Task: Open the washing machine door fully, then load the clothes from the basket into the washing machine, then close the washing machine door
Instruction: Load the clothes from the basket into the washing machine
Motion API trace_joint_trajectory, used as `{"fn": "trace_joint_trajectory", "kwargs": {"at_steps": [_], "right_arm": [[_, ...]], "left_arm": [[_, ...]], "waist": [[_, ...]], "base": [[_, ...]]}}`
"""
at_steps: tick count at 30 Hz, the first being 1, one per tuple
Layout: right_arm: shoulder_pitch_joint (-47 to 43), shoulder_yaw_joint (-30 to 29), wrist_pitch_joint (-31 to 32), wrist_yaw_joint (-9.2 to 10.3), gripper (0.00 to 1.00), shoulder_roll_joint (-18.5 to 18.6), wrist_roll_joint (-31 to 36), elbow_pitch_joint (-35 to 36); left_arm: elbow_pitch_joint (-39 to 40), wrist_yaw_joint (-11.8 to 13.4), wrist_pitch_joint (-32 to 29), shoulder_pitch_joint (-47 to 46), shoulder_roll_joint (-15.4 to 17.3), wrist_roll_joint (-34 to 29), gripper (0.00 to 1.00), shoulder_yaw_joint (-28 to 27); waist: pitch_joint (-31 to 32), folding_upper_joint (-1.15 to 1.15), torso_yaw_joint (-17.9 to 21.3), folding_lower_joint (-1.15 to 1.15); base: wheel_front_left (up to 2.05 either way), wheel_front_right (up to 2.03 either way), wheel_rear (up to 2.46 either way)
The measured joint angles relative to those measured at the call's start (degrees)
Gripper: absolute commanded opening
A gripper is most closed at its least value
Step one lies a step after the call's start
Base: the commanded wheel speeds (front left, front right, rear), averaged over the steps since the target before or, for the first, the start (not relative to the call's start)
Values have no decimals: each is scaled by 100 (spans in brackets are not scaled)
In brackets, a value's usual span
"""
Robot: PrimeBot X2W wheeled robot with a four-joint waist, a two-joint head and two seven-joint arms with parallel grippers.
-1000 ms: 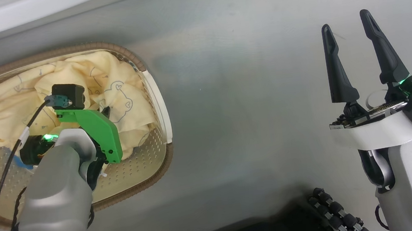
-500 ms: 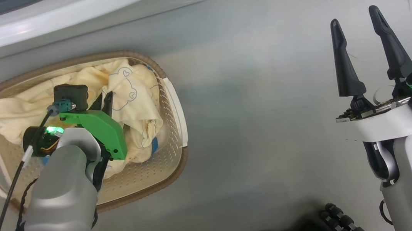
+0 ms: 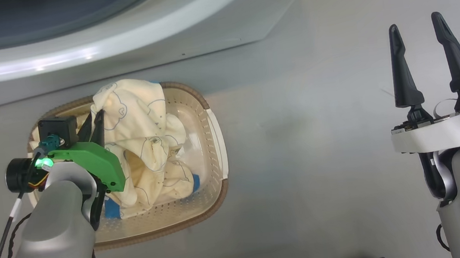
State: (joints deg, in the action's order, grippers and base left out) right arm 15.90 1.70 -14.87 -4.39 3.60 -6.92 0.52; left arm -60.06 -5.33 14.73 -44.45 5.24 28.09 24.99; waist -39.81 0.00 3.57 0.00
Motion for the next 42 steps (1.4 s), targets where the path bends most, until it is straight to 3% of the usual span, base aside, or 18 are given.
{"fn": "trace_joint_trajectory", "kwargs": {"at_steps": [4, 9, 17, 28, 42], "right_arm": [[-49, -113, 0, 44, 100, -1, 0, -80], [-236, -193, 0, 52, 100, -5, 0, -156], [-418, -233, 0, 55, 100, -14, -2, -282], [-974, -31, 1, 51, 100, -57, -73, -546], [-1769, 182, 1, 52, 100, -109, -116, -701]], "left_arm": [[350, 140, -4, 106, 65, -124, 0, -101], [1390, 402, -5, 204, 204, -261, 0, -459], [2346, 613, -10, 838, 297, -536, 0, -735], [3433, 766, -9, 2082, 341, -865, 0, -1004], [4045, 858, -10, 3433, 468, -1015, 0, -1170]], "waist": [[311, 0, -60, 0], [710, 0, -131, 0], [1278, 0, -217, 0], [2269, 0, -312, 0], [3403, 0, -292, -1]], "base": [[0, 0, 0], [0, 0, 0], [0, 0, 0], [0, 0, 0], [0, 0, 0]]}}
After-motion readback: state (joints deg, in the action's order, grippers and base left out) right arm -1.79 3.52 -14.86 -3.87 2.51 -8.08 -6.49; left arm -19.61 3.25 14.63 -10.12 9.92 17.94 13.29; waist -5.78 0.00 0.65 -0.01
